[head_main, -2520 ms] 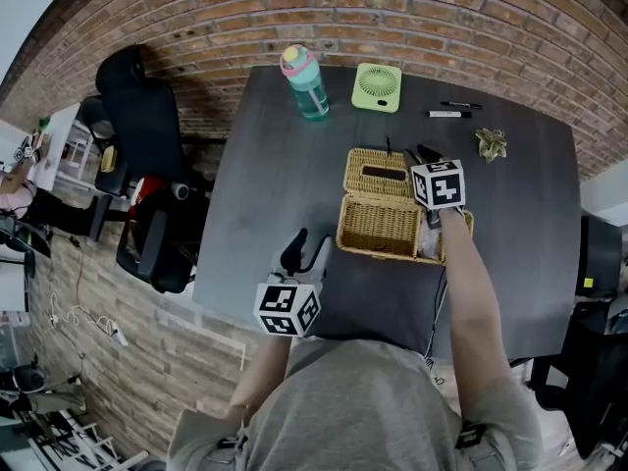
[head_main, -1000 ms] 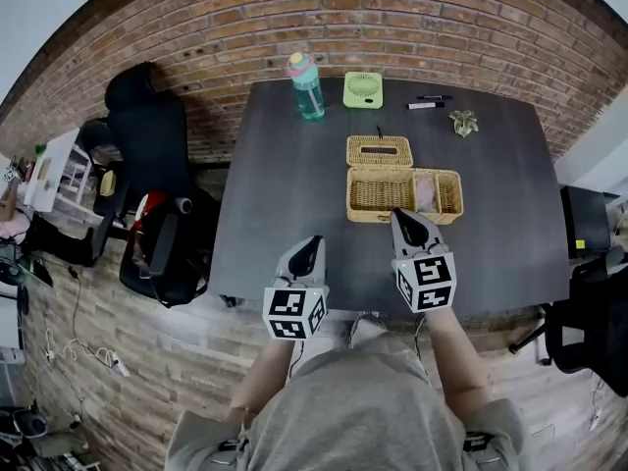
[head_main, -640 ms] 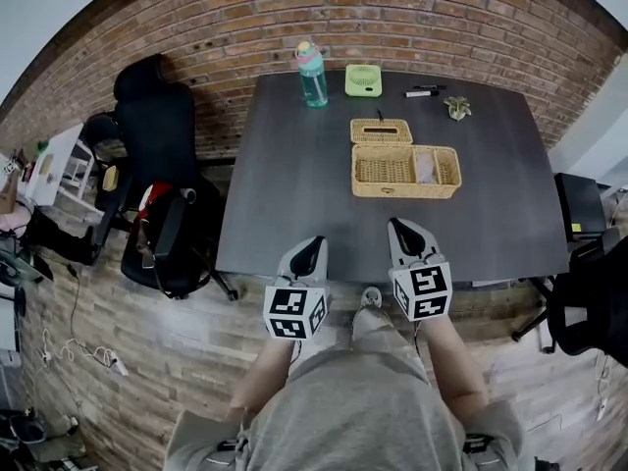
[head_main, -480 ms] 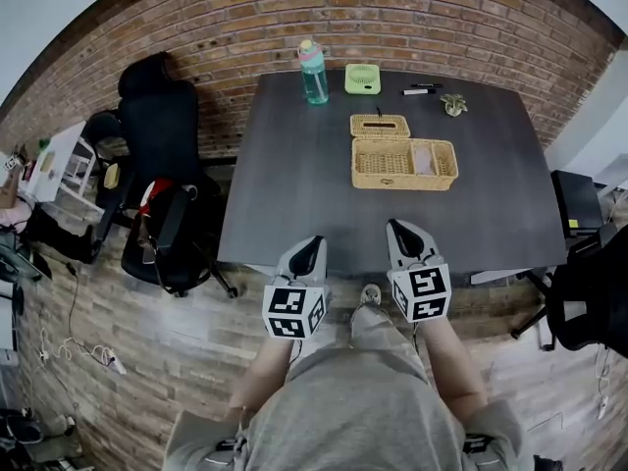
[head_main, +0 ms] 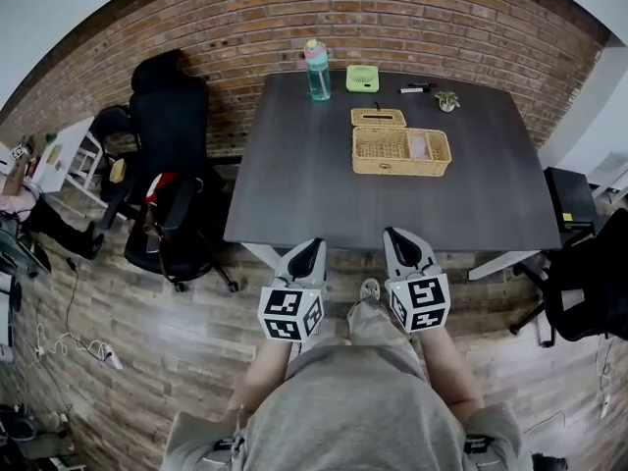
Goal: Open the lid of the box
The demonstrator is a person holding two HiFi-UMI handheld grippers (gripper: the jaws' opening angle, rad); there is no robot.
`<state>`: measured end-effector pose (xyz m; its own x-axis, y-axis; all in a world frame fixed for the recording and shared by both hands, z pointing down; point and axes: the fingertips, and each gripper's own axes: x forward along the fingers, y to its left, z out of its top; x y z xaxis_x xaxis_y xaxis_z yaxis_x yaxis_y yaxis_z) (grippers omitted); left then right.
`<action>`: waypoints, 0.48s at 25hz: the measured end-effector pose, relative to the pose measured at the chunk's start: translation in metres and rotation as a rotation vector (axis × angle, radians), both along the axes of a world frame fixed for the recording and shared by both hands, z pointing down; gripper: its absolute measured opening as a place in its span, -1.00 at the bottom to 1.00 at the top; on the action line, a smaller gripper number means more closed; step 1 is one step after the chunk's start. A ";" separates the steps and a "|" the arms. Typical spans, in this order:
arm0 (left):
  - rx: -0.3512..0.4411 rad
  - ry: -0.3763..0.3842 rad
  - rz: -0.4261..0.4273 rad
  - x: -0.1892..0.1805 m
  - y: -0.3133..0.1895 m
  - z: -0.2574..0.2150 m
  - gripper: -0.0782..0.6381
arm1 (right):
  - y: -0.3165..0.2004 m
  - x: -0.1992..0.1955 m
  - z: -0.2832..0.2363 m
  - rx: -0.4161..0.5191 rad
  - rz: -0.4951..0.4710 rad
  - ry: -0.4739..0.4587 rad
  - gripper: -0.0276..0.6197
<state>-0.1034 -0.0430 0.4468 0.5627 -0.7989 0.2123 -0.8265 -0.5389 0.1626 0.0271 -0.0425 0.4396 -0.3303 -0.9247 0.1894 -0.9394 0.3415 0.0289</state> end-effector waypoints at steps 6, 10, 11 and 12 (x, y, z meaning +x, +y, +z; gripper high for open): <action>0.006 -0.008 0.003 -0.009 0.031 -0.004 -0.72 | 0.033 -0.014 -0.005 0.014 -0.013 -0.011 -0.91; 0.010 -0.001 -0.006 -0.015 0.046 -0.004 -0.72 | 0.049 -0.021 -0.008 0.026 -0.028 -0.013 -0.91; 0.013 0.001 -0.008 -0.016 0.049 -0.004 -0.72 | 0.052 -0.023 -0.007 0.028 -0.031 -0.011 -0.91; 0.016 0.002 -0.009 -0.017 0.051 -0.004 -0.72 | 0.055 -0.025 -0.007 0.031 -0.035 -0.008 -0.91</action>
